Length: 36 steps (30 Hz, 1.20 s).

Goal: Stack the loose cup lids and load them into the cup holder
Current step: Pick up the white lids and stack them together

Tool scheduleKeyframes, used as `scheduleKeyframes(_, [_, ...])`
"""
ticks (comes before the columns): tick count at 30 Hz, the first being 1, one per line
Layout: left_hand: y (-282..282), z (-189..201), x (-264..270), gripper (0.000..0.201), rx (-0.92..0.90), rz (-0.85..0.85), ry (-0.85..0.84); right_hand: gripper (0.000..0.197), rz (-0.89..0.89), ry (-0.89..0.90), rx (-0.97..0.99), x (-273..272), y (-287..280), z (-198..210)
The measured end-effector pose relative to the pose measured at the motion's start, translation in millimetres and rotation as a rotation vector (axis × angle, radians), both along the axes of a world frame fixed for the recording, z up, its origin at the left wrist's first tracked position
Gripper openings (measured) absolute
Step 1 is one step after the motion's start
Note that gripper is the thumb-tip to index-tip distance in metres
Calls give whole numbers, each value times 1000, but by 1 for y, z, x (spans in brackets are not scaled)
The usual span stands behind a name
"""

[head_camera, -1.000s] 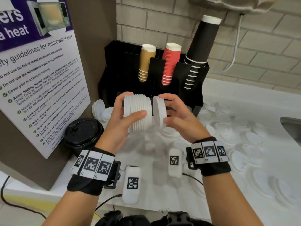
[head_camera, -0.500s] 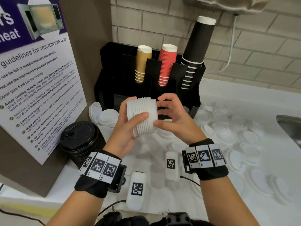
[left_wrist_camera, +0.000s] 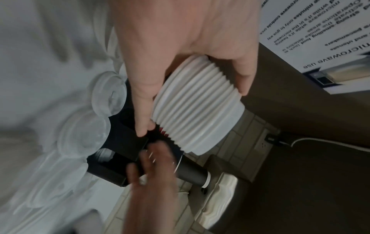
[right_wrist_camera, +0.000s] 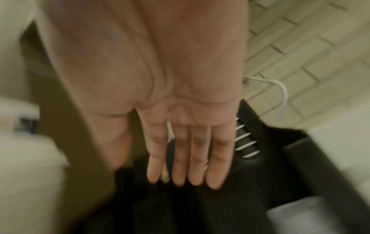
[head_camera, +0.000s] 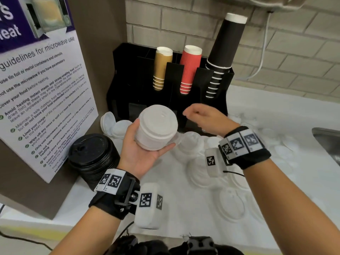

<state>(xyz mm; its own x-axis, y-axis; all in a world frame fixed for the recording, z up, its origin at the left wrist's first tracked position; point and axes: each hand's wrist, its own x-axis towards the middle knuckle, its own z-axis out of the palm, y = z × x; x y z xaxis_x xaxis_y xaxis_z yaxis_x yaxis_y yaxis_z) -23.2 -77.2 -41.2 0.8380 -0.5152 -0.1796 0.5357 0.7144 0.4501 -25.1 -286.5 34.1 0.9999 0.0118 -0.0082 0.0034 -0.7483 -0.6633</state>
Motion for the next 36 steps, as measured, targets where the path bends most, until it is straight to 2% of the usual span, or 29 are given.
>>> scheduleKeyframes(2, [1,-1,0,84,-22,-28,10,34,24,198,-383,11,-8,-19])
scheduleKeyframes(4, [1,-2,1,83,-24,-54,13,54,47,365,-639,17,-10,-38])
scheduleKeyframes(7, [1,-3,1,70,28,-37,17,75,46,371,-694,23,-9,-56])
scheduleKeyframes(10, [2,-4,2,74,56,-14,39,91,72,374,-734,29,-6,-64])
scheduleKeyframes(13, [4,-6,4,58,76,27,51,91,89,366,-803,30,-2,-69])
scheduleKeyframes(15, [5,-8,5,55,81,47,64,86,84,341,-813,30,-2,-67])
scheduleKeyframes(18, [7,-9,5,59,98,26,50,79,34,309,-740,26,-8,-51])
scheduleKeyframes(22, [11,-12,7,53,119,9,1,68,-49,235,-504,13,-19,-20])
scheduleKeyframes(24, [11,-11,8,53,157,-3,-41,61,-67,125,-241,3,-21,-9])
scheduleKeyframes(26, [9,-9,8,53,209,-17,-82,51,-53,-11,116,-11,-14,-1])
scheduleKeyframes(28, [7,-8,8,51,239,-31,-115,47,1,-84,322,-23,0,1])
scheduleKeyframes(31, [3,-6,6,48,305,-64,-180,45,83,-146,381,-32,19,-8])
scheduleKeyframes(36, [2,-5,5,48,371,-81,-241,40,47,-236,329,-36,30,-17])
